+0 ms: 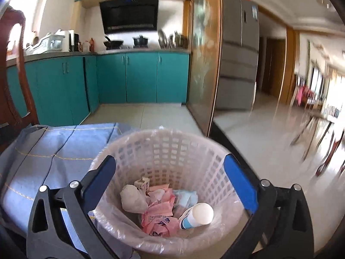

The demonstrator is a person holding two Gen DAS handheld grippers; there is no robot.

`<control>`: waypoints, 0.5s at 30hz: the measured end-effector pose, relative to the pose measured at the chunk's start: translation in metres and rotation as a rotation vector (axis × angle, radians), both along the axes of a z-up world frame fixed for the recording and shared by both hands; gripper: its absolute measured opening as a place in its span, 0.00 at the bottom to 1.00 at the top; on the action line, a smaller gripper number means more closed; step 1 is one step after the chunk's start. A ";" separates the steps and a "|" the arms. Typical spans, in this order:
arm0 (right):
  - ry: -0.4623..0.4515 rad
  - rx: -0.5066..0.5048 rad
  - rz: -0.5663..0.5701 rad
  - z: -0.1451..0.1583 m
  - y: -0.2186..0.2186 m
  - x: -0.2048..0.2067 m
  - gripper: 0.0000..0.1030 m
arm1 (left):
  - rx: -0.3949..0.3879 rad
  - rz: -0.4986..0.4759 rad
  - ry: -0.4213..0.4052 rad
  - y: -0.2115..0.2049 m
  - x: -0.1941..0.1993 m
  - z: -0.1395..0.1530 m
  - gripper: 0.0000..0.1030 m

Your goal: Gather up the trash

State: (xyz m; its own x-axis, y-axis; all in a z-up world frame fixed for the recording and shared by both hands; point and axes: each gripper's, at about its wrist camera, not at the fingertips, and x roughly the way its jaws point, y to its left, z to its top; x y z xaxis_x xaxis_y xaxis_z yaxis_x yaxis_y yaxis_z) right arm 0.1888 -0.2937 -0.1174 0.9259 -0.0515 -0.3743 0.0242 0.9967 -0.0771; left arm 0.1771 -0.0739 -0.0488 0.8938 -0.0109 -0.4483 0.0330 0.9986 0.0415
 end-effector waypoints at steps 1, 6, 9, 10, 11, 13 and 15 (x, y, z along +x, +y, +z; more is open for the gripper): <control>-0.012 0.003 -0.008 0.000 0.002 -0.012 0.97 | 0.011 0.009 -0.010 0.005 -0.010 0.003 0.97; -0.031 0.075 0.011 0.013 0.013 -0.071 0.97 | 0.063 0.051 -0.055 0.029 -0.059 0.016 0.97; -0.084 0.037 0.036 0.035 0.028 -0.102 0.97 | 0.057 0.065 -0.088 0.040 -0.090 0.023 0.97; -0.110 0.019 0.039 0.042 0.033 -0.111 0.97 | 0.057 0.069 -0.095 0.041 -0.098 0.025 0.97; -0.138 0.002 0.045 0.049 0.039 -0.120 0.97 | 0.055 0.073 -0.105 0.043 -0.108 0.028 0.97; -0.177 -0.017 0.054 0.061 0.048 -0.133 0.97 | 0.040 0.080 -0.115 0.044 -0.123 0.033 0.97; -0.205 -0.023 0.061 0.071 0.054 -0.143 0.97 | 0.025 0.070 -0.115 0.044 -0.132 0.037 0.97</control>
State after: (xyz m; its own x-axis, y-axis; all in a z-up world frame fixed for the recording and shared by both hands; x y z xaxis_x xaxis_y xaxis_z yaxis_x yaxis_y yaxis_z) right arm 0.0462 -0.2396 -0.0459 0.9842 0.0004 -0.1772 -0.0183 0.9948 -0.0998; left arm 0.0453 -0.0303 -0.0113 0.9374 0.0635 -0.3424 -0.0433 0.9969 0.0663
